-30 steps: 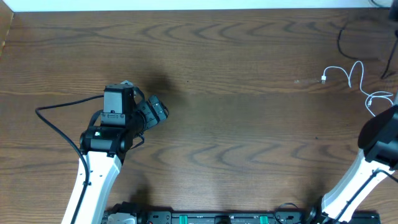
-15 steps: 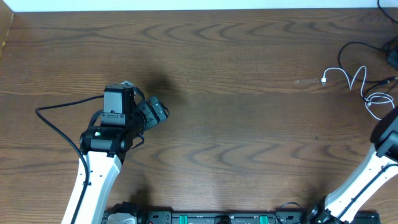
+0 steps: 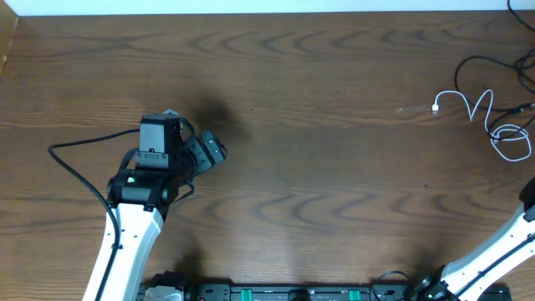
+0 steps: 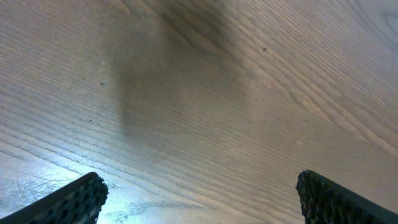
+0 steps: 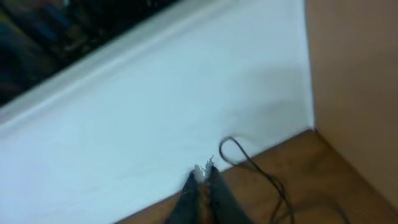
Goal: Untangle cables
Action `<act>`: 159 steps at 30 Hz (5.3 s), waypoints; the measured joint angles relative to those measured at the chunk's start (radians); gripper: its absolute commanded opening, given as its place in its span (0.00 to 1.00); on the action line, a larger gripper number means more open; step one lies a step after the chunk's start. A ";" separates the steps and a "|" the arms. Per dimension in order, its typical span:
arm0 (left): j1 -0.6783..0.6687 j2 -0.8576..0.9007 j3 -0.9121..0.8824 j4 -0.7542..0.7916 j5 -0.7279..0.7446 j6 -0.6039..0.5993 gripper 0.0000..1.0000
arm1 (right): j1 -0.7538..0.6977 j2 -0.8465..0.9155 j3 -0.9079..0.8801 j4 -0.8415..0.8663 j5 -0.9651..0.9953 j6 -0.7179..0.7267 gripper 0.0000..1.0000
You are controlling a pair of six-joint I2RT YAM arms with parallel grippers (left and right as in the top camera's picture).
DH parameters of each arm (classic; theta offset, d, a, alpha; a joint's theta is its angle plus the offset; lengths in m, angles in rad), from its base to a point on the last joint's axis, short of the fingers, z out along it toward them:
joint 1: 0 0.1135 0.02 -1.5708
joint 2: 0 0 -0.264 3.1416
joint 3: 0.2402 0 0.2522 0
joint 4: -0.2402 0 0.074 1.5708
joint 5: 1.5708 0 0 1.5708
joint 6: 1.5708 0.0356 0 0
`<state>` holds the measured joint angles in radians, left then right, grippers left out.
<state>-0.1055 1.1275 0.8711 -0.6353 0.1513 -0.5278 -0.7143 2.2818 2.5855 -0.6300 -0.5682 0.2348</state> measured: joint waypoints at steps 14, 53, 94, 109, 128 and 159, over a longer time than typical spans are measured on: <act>0.000 0.000 0.000 0.035 0.000 0.000 0.98 | 0.066 0.002 0.008 -0.948 0.428 0.173 0.77; 0.000 0.011 0.000 0.031 -0.024 0.000 0.98 | 0.099 0.000 -0.207 -0.137 0.702 -0.105 0.99; 0.000 0.012 0.000 -0.012 -0.023 0.000 0.98 | 0.089 -1.013 -0.274 -0.892 0.355 0.047 0.99; 0.000 0.012 0.000 -0.012 -0.023 0.000 0.98 | 0.090 -1.075 -0.279 -1.065 0.485 0.050 0.99; 0.000 0.012 0.000 -0.011 -0.023 0.000 0.98 | 0.509 -1.418 -1.192 -0.144 0.406 0.051 0.99; 0.000 0.012 0.001 -0.011 -0.023 0.000 0.98 | 0.719 -2.222 -2.503 0.716 0.499 0.052 0.99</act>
<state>-0.1055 1.1393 0.8719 -0.6468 0.1280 -0.5278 0.0051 0.0597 0.0822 0.0864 -0.0692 0.2871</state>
